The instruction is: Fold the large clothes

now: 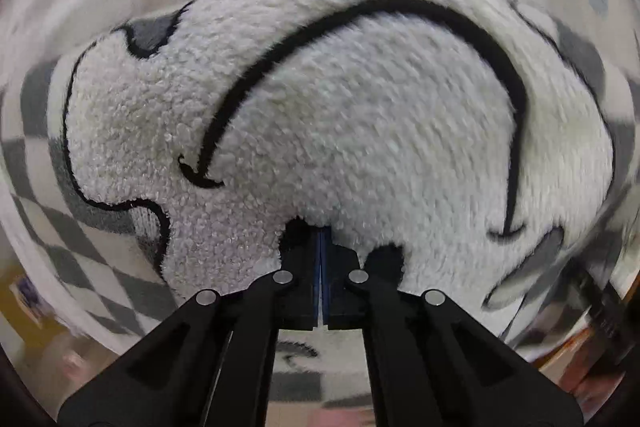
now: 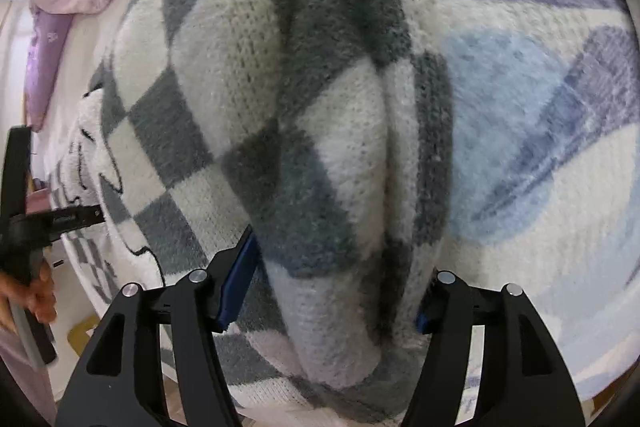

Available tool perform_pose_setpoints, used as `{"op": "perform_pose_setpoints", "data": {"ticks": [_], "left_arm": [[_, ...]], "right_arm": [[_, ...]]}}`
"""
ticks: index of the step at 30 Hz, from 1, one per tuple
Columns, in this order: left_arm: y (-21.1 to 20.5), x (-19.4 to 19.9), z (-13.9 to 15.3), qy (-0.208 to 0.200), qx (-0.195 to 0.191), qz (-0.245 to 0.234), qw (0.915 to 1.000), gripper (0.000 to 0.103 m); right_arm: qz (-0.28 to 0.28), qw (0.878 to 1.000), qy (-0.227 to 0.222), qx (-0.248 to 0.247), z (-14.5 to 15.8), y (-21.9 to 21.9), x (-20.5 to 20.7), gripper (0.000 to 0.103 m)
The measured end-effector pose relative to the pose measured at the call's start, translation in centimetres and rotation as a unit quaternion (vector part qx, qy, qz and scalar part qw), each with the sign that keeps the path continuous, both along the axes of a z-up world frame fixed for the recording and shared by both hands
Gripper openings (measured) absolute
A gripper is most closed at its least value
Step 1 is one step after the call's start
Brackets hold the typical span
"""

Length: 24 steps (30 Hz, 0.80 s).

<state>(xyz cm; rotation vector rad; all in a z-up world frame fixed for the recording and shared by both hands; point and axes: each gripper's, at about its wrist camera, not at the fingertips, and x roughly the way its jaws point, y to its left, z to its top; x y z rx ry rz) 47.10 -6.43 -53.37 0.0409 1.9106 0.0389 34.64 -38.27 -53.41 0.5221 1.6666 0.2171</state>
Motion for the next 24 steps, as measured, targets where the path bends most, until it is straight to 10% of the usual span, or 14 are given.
{"op": "perform_pose_setpoints", "data": {"ticks": [5, 14, 24], "left_arm": [[0.4, -10.4, -2.4, 0.076, 0.005, 0.011, 0.9970, 0.000], [2.4, -14.1, 0.9, -0.079, 0.001, 0.053, 0.9955, 0.000], [1.3, -16.6, 2.6, -0.165, 0.047, 0.051, 0.9838, 0.000]], "right_arm": [[0.000, 1.000, 0.015, -0.006, -0.1, -0.3, -0.2, 0.061], [0.012, 1.000, -0.013, 0.010, -0.4, -0.2, -0.5, 0.062], [0.058, 0.995, -0.073, 0.020, 3.2, 2.2, -1.5, 0.031]]}}
